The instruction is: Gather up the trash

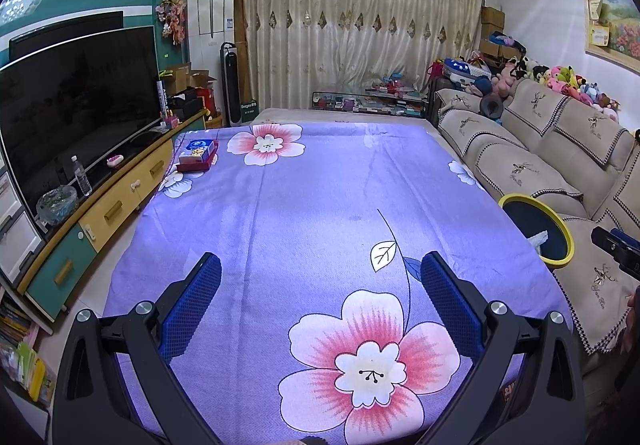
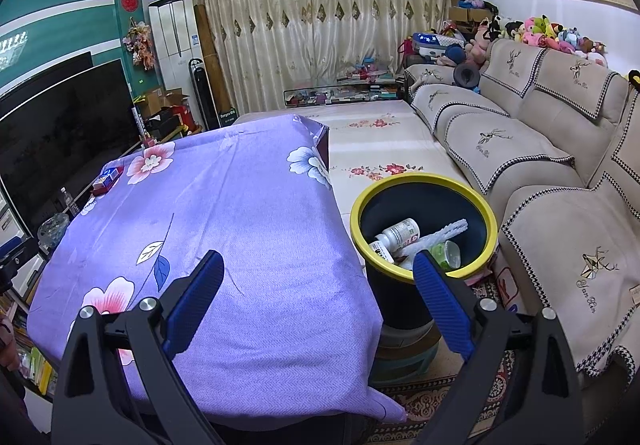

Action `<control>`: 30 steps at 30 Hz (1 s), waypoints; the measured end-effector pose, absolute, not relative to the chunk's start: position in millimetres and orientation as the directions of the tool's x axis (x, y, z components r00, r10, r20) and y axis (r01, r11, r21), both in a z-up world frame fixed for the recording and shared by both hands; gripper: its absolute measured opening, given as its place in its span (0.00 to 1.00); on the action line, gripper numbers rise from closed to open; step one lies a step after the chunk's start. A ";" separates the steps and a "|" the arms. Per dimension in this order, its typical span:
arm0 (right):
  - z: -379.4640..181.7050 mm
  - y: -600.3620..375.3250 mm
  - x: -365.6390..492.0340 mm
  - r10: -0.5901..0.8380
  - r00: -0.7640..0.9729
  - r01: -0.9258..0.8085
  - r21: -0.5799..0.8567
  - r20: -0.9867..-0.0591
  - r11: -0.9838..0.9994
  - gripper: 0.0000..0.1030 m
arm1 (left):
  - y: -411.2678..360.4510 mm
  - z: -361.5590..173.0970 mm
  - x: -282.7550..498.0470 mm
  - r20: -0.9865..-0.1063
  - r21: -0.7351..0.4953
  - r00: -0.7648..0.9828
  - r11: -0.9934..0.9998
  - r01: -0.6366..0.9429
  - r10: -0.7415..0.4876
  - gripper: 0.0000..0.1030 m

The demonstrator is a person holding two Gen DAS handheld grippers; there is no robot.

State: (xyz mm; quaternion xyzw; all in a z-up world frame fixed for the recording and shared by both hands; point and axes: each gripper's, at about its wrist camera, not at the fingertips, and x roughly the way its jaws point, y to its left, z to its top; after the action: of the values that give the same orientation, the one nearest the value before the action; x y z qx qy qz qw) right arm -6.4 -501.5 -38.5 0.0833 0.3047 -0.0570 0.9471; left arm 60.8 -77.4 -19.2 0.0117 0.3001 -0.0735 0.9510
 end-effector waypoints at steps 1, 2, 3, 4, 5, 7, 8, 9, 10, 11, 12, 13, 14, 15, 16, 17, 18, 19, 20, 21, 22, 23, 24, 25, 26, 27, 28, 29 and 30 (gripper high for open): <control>-39.5 -501.1 -5.9 -0.057 0.807 0.159 0.123 -0.588 0.980 0.88 | -77.3 -19.8 61.3 -0.573 -0.021 0.809 0.989 0.148 -0.133 0.95; -40.4 -500.9 -5.6 -0.056 0.806 0.158 0.124 -0.589 0.980 0.88 | -77.6 -20.5 61.7 -0.573 -0.021 0.808 0.989 0.149 -0.134 0.95; -40.8 -501.4 -5.3 -0.056 0.806 0.159 0.124 -0.590 0.979 0.88 | -78.4 -21.5 62.1 -0.574 -0.021 0.808 0.989 0.150 -0.134 0.95; -41.4 -500.8 -5.0 -0.056 0.805 0.159 0.124 -0.590 0.980 0.88 | -78.2 -22.2 62.7 -0.574 -0.022 0.807 0.988 0.150 -0.135 0.95; -41.9 -500.3 -4.9 -0.055 0.805 0.158 0.124 -0.591 0.980 0.88 | -78.2 -22.3 62.7 -0.575 -0.022 0.807 0.988 0.150 -0.135 0.95; -41.6 -500.5 -4.9 -0.055 0.805 0.158 0.125 -0.590 0.980 0.88 | -77.7 -22.7 63.3 -0.576 -0.023 0.806 0.988 0.151 -0.136 0.95; -41.9 -500.2 -4.7 -0.056 0.805 0.159 0.124 -0.590 0.980 0.88 | -78.5 -23.1 63.1 -0.577 -0.024 0.805 0.988 0.152 -0.137 0.95; -42.2 -499.9 -4.5 -0.055 0.805 0.159 0.124 -0.591 0.980 0.88 | -78.3 -23.6 63.7 -0.579 -0.026 0.803 0.988 0.154 -0.141 0.95; -41.4 -500.6 -4.9 -0.055 0.805 0.159 0.125 -0.591 0.979 0.88 | -78.3 -24.3 64.3 -0.581 -0.028 0.801 0.987 0.156 -0.143 0.95; -42.2 -500.2 -4.6 -0.055 0.805 0.159 0.125 -0.591 0.979 0.88 | -78.9 -25.0 64.8 -0.582 -0.028 0.801 0.987 0.157 -0.144 0.95; -41.9 -500.9 -4.5 -0.055 0.804 0.159 0.125 -0.591 0.979 0.88 | -79.8 -25.7 65.5 -0.583 -0.027 0.800 0.987 0.158 -0.144 0.95; -42.7 -500.6 -4.3 -0.054 0.804 0.158 0.125 -0.592 0.979 0.88 | -80.2 -26.7 66.0 -0.585 -0.025 0.798 0.987 0.160 -0.144 0.95; -43.4 -500.4 -3.8 -0.053 0.803 0.157 0.125 -0.594 0.980 0.88 | -80.6 -27.1 66.8 -0.587 -0.025 0.796 0.987 0.162 -0.145 0.95; -44.3 -499.4 -3.7 -0.053 0.802 0.157 0.124 -0.595 0.980 0.88 | -80.9 -27.9 68.1 -0.590 -0.027 0.793 0.986 0.164 -0.149 0.95; -44.8 -499.0 -3.3 -0.052 0.802 0.156 0.124 -0.595 0.980 0.88 | -80.8 -29.4 69.9 -0.597 -0.038 0.786 0.984 0.172 -0.160 0.95; -44.9 -499.5 -3.1 -0.051 0.802 0.155 0.124 -0.596 0.980 0.88 | -81.0 -30.0 71.3 -0.602 -0.048 0.780 0.983 0.178 -0.171 0.95; -45.0 -499.4 -2.9 -0.050 0.801 0.154 0.124 -0.596 0.980 0.88 | -81.1 -30.6 73.1 -0.604 -0.062 0.775 0.980 0.187 -0.186 0.95; -45.3 -499.1 -2.7 -0.049 0.801 0.153 0.125 -0.597 0.980 0.88 | -80.9 -31.2 74.0 -0.598 -0.072 0.776 0.977 0.200 -0.202 0.95; -45.8 -498.5 -2.2 -0.046 0.800 0.151 0.126 -0.598 0.980 0.88 | -81.2 -31.1 74.8 -0.590 -0.073 0.779 0.975 0.208 -0.210 0.95; -45.2 -499.0 -0.7 -0.045 0.799 0.150 0.127 -0.599 0.981 0.88 | -81.8 -30.9 75.6 -0.588 -0.073 0.780 0.974 0.213 -0.214 0.95; -45.1 -498.6 1.1 -0.042 0.798 0.147 0.126 -0.601 0.981 0.88 | -81.5 -30.6 78.0 -0.585 -0.077 0.780 0.973 0.220 -0.222 0.95; -45.0 -497.4 3.3 -0.039 0.797 0.142 0.125 -0.602 0.982 0.88 | -81.5 -29.8 81.1 -0.585 -0.073 0.781 0.973 0.218 -0.218 0.95; -43.9 -495.9 6.9 -0.033 0.797 0.133 0.122 -0.603 0.984 0.88 | -81.9 -28.7 84.2 -0.585 -0.064 0.783 0.975 0.213 -0.210 0.95; -41.6 -495.7 11.2 -0.025 0.799 0.122 0.121 -0.601 0.985 0.88 | -81.3 -28.3 91.0 -0.587 -0.053 0.785 0.977 0.204 -0.196 0.95; -40.4 -494.3 17.5 -0.015 0.800 0.111 0.123 -0.600 0.986 0.89 | -79.8 -29.7 102.8 -0.602 -0.049 0.778 0.981 0.189 -0.180 0.95; -39.5 -493.1 25.2 -0.005 0.799 0.101 0.127 -0.601 0.987 0.89 | -77.5 -32.0 114.3 -0.619 -0.051 0.767 0.983 0.177 -0.170 0.95; -38.6 -490.6 37.0 0.006 0.798 0.091 0.131 -0.602 0.987 0.90 | -75.2 -37.3 131.7 -0.644 -0.047 0.750 0.986 0.158 -0.151 0.95; -38.1 -487.1 50.2 0.021 0.798 0.077 0.137 -0.602 0.988 0.92 | -74.6 -40.5 142.1 -0.653 -0.039 0.745 0.988 0.147 -0.136 0.95; -39.0 -483.0 65.8 0.039 0.795 0.061 0.143 -0.605 0.988 0.93 | -73.6 -45.4 155.8 -0.660 -0.025 0.742 0.991 0.134 -0.118 0.95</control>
State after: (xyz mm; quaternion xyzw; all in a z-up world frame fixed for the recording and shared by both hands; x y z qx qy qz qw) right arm 65.8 -483.0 -39.0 0.0777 0.3198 -0.0059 0.9443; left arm 155.8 -73.6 -45.4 0.0119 0.3526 -0.0675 0.9333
